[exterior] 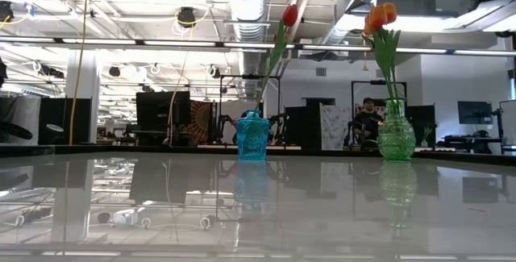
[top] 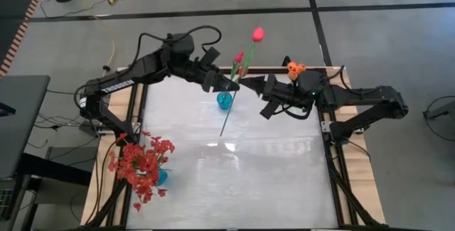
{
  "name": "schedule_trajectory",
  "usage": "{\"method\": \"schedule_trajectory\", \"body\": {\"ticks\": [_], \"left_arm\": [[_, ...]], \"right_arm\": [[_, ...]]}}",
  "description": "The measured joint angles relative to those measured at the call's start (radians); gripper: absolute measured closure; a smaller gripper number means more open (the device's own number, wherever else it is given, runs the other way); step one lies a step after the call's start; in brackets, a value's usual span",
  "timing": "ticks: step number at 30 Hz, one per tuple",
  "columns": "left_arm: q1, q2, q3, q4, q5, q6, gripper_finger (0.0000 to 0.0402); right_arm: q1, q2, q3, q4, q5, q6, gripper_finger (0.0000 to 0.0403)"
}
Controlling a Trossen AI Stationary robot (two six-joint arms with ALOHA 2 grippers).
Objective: Sort flowers into vase by color
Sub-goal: Put the red tulip into the top blue vase
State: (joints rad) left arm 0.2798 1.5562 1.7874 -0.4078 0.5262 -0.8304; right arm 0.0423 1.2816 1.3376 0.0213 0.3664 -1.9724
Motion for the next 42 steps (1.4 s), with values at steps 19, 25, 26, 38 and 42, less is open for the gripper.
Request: {"method": "schedule_trajectory", "body": {"ticks": [19,25,26,38,42], "left_arm": [[0.000,0.018,-0.001,-0.030,0.017,-0.046,0.0300],[0.006,0.018,-0.001,-0.028,0.010,-0.046,0.0347],[0.006,0.017,-0.001,-0.030,0.010,-0.046,0.0354],[0.006,0.017,-0.001,-0.031,0.016,0.003,0.0400],[0.007,0.017,-0.001,-0.030,0.011,0.018,0.0401]], "right_arm": [[-0.018,0.033,0.000,0.019,0.002,0.004,0.0383],[-0.018,0.033,0.000,0.015,0.001,0.005,0.0383],[-0.018,0.033,0.000,0.016,0.001,0.005,0.0383],[-0.016,0.033,0.000,0.017,-0.016,0.024,0.0359],[-0.016,0.033,0.000,0.009,-0.032,-0.002,0.0326]]}}
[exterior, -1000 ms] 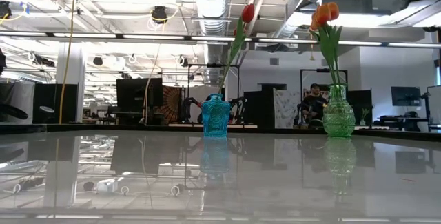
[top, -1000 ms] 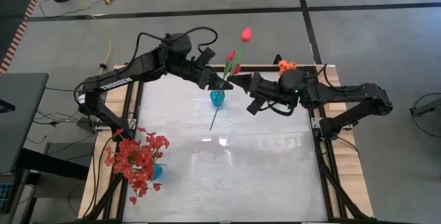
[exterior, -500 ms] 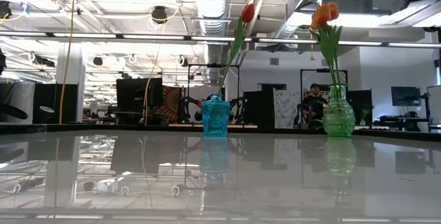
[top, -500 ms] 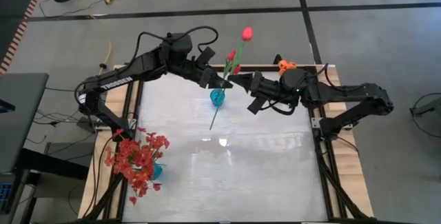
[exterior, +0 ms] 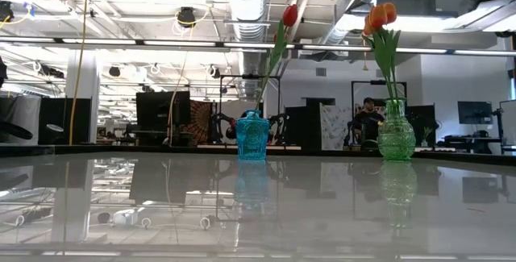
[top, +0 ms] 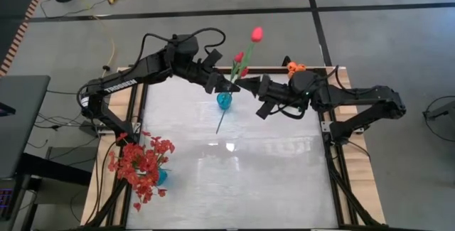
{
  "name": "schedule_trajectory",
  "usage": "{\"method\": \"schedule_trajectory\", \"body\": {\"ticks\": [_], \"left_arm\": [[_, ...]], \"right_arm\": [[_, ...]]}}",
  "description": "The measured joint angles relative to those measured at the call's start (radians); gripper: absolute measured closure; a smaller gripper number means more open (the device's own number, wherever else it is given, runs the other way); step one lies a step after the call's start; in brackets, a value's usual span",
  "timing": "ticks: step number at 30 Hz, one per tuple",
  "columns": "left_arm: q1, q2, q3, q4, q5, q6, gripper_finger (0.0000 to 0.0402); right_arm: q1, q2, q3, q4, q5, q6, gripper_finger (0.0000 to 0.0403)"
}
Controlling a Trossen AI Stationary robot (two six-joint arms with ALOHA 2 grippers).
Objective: Sort flowers into vase by color
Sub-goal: Put the red tulip into the top blue vase
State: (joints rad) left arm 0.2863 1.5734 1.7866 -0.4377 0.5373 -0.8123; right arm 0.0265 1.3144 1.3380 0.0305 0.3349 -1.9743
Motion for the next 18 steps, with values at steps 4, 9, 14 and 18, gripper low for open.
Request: {"method": "schedule_trajectory", "body": {"ticks": [4,9,14,18], "left_arm": [[0.015,0.000,0.000,0.005,-0.001,0.006,0.0401],[0.050,-0.001,0.000,0.013,0.000,0.028,0.0401],[0.101,-0.002,0.000,0.070,-0.019,0.096,0.0401],[0.155,-0.013,0.000,0.105,-0.063,0.204,0.0401]], "right_arm": [[-0.011,0.000,0.000,-0.013,-0.002,-0.003,0.0286],[-0.012,-0.006,0.000,-0.026,0.009,0.029,0.0225],[-0.010,-0.024,-0.001,-0.019,0.013,0.117,0.0176],[-0.023,-0.054,-0.002,-0.031,0.059,0.289,0.0163]]}}
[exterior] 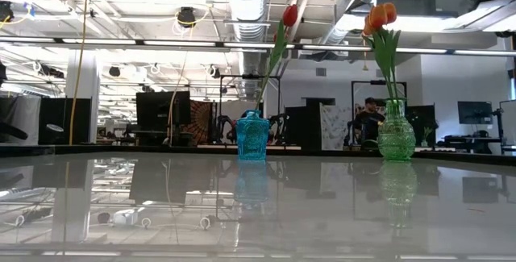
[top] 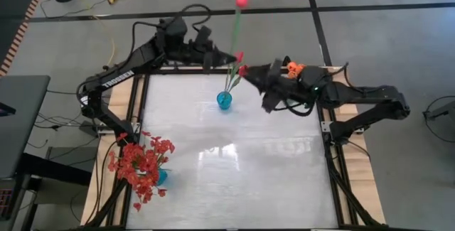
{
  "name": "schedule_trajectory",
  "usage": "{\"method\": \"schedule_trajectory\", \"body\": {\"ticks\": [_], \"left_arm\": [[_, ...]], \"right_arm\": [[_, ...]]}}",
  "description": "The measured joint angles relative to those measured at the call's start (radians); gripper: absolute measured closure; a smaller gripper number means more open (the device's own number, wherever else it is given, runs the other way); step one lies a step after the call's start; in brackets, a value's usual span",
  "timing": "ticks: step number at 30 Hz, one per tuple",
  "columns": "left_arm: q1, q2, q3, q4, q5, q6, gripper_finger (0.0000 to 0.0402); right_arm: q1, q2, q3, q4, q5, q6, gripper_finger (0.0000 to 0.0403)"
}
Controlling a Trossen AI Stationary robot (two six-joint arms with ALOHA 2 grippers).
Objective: Sort flowers into vase by color
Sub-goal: Put the red tulip into the top blue vase
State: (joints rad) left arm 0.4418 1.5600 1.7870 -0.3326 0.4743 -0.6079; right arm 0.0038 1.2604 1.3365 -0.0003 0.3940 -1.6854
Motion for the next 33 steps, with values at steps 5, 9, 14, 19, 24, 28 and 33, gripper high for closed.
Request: {"method": "schedule_trajectory", "body": {"ticks": [5,9,14,19,24,28,33], "left_arm": [[0.054,-0.030,-0.001,0.011,-0.127,0.272,0.0401],[0.103,-0.064,-0.086,0.138,-0.156,0.385,0.0401],[0.203,-0.136,-0.375,0.426,-0.137,0.388,0.0401],[0.280,-0.208,-0.671,0.788,-0.167,0.345,0.0401],[0.284,-0.200,-0.851,0.979,-0.178,0.339,0.0401],[0.249,-0.150,-0.938,1.074,-0.174,0.322,0.0401],[0.191,-0.096,-0.994,1.170,-0.184,0.337,0.0401]], "right_arm": [[0.000,-0.055,0.000,-0.037,0.096,0.268,0.0162],[0.001,-0.103,0.001,-0.146,0.145,0.575,0.0163],[0.000,-0.136,0.001,-0.320,0.155,0.917,0.0163],[0.000,-0.133,0.001,-0.441,0.155,1.109,0.0163],[0.000,-0.112,0.001,-0.495,0.158,1.223,0.0163],[0.008,-0.106,0.001,-0.503,0.158,1.285,0.0163],[0.005,-0.094,0.001,-0.489,0.157,1.293,0.0163]]}}
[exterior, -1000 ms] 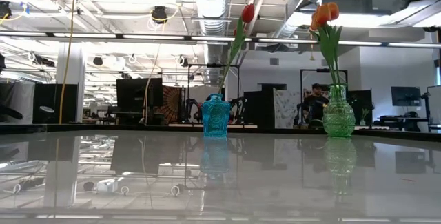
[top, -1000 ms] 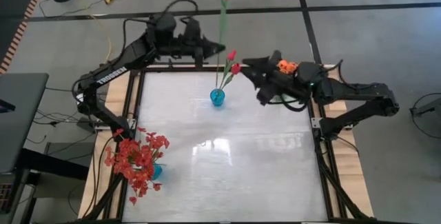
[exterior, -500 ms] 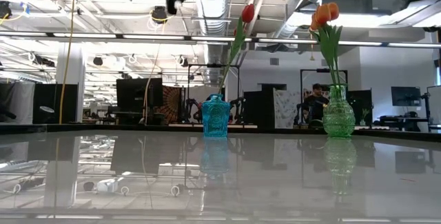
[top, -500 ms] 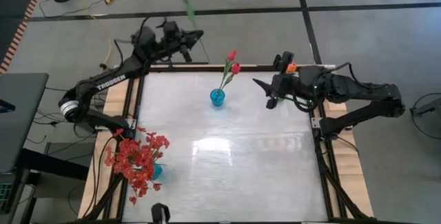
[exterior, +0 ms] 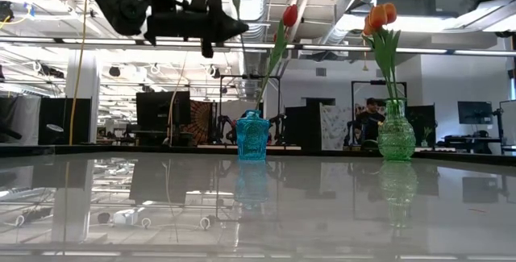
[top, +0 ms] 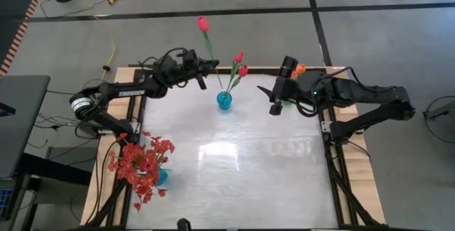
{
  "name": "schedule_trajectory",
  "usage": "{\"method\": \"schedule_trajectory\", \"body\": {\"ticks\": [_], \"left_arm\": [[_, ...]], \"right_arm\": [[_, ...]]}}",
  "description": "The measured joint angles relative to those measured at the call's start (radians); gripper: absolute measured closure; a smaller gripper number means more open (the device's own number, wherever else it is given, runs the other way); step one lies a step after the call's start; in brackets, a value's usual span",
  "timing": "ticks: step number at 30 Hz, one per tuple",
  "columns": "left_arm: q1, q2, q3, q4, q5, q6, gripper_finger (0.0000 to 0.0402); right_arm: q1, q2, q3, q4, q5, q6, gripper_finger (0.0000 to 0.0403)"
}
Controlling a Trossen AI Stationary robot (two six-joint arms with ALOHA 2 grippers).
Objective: Sort flowers into vase by color
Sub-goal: Put the red tulip into the top blue vase
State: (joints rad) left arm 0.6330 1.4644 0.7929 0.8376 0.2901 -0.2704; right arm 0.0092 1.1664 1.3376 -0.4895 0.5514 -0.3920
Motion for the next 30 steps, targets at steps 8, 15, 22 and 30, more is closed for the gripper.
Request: {"method": "schedule_trajectory", "body": {"ticks": [8,15,22,30], "left_arm": [[-0.052,0.069,0.000,0.026,-0.011,0.049,0.0401],[-0.066,0.137,0.000,0.051,-0.010,0.068,0.0401],[-0.064,0.137,0.000,0.041,0.031,0.095,0.0401],[-0.062,0.137,-0.003,-0.021,0.031,0.164,0.0401]], "right_arm": [[-0.005,0.000,0.000,-0.006,0.000,0.000,0.0163],[-0.004,0.000,0.000,-0.009,0.000,0.000,0.0163],[-0.004,0.000,0.000,-0.036,0.000,0.000,0.0163],[-0.004,0.000,0.000,-0.036,0.000,0.001,0.0163]]}}
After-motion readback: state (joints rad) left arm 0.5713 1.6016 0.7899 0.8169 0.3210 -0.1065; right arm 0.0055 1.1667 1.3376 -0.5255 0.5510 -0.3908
